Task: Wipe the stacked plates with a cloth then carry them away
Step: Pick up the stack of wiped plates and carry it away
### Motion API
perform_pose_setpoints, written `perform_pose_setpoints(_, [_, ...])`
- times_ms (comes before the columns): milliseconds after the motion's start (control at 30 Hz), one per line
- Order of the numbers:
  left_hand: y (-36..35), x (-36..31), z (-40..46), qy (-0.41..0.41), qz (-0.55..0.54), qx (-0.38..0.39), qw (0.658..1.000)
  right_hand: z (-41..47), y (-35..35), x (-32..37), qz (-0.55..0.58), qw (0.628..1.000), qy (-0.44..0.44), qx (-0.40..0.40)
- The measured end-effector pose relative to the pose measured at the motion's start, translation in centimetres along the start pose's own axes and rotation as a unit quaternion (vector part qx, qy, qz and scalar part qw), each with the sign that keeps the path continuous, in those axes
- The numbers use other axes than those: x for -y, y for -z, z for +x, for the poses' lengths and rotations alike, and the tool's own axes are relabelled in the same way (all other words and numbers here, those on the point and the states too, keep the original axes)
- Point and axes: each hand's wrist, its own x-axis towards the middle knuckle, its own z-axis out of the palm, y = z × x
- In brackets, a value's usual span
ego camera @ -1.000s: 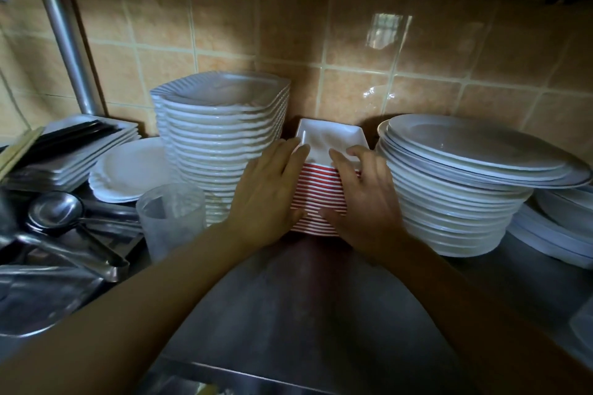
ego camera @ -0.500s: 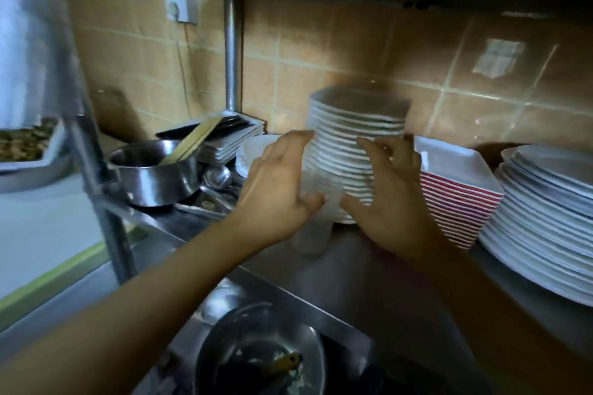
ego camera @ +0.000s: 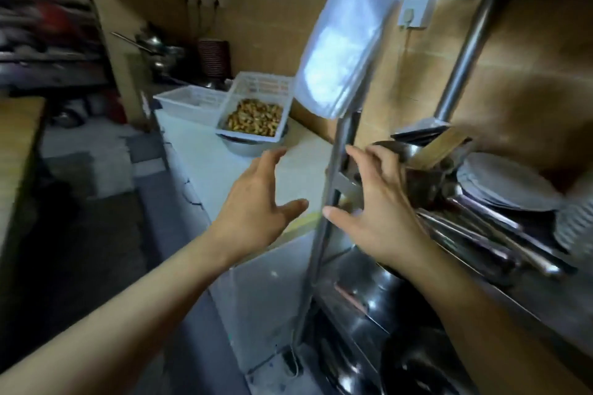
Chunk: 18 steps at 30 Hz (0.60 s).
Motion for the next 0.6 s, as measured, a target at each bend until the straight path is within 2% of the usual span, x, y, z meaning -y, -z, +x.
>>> perform_pose_setpoints(300, [11.6, 13.9, -2.2, 0.178, 0.089, -0.068, 0.978, 8.5, -13.0, 9.9, 0.050, 0.987, 0.104, 0.112])
perform_pose_setpoints(600, [16.3, 25.9, 1.7, 0.288, 0.124, -0.114, 0.943, 19.4, -26.8, 14.3, 0.108, 0.965, 0.156, 0.180])
